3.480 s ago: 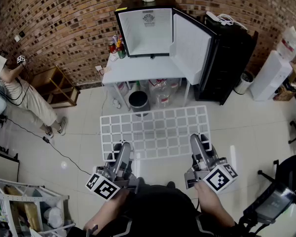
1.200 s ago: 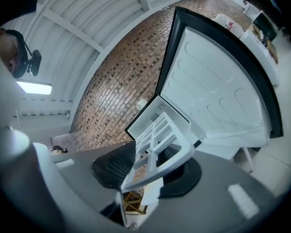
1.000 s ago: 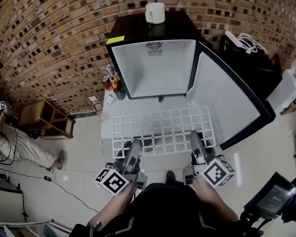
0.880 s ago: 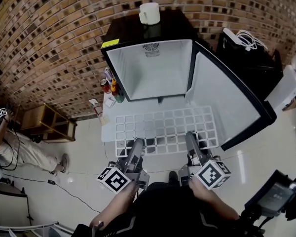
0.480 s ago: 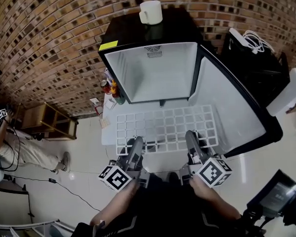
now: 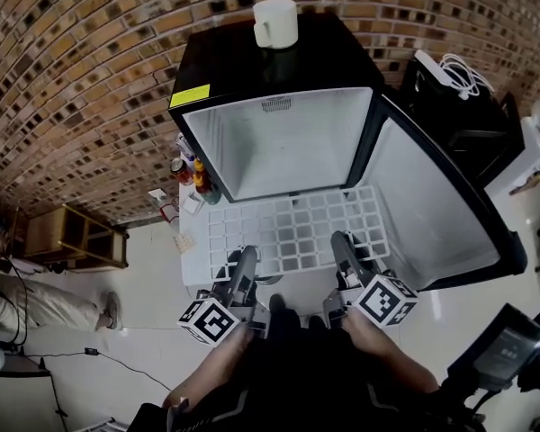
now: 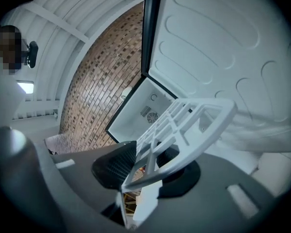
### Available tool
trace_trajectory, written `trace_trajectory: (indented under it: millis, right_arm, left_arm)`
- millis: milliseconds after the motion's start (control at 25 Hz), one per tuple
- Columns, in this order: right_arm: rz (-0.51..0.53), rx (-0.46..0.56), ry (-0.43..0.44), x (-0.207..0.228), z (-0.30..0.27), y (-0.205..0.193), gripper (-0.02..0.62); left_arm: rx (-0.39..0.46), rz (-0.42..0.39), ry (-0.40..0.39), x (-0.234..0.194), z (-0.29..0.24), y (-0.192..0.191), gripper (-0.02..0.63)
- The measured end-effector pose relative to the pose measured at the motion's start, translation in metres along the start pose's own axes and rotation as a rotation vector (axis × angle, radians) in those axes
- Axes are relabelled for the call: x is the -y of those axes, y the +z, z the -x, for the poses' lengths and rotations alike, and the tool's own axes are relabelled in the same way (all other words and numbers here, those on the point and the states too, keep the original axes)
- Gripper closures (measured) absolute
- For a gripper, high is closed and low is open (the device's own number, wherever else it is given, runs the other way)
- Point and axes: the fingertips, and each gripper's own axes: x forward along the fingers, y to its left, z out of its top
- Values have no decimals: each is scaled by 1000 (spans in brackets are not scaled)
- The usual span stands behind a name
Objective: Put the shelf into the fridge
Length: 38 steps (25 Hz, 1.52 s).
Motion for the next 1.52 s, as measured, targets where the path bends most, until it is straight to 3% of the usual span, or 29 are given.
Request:
trace_trajectory:
  millis: [720, 960, 1320, 1520]
  right_arm:
    - [4, -1, -136, 16, -78, -21, 456]
    - [-45, 13, -154, 33, -82, -16, 457]
    - [-79, -6, -150, 67, -104, -10, 457]
    - [-85, -44, -143, 78, -118, -8, 459]
  left_arm:
    - [-79, 103, -58, -85, -57, 20, 486]
    - [-120, 74, -70, -87, -79, 15, 485]
    - [-151, 64, -32, -98, -111, 7, 486]
    - [-127, 83, 5, -107, -119, 4, 486]
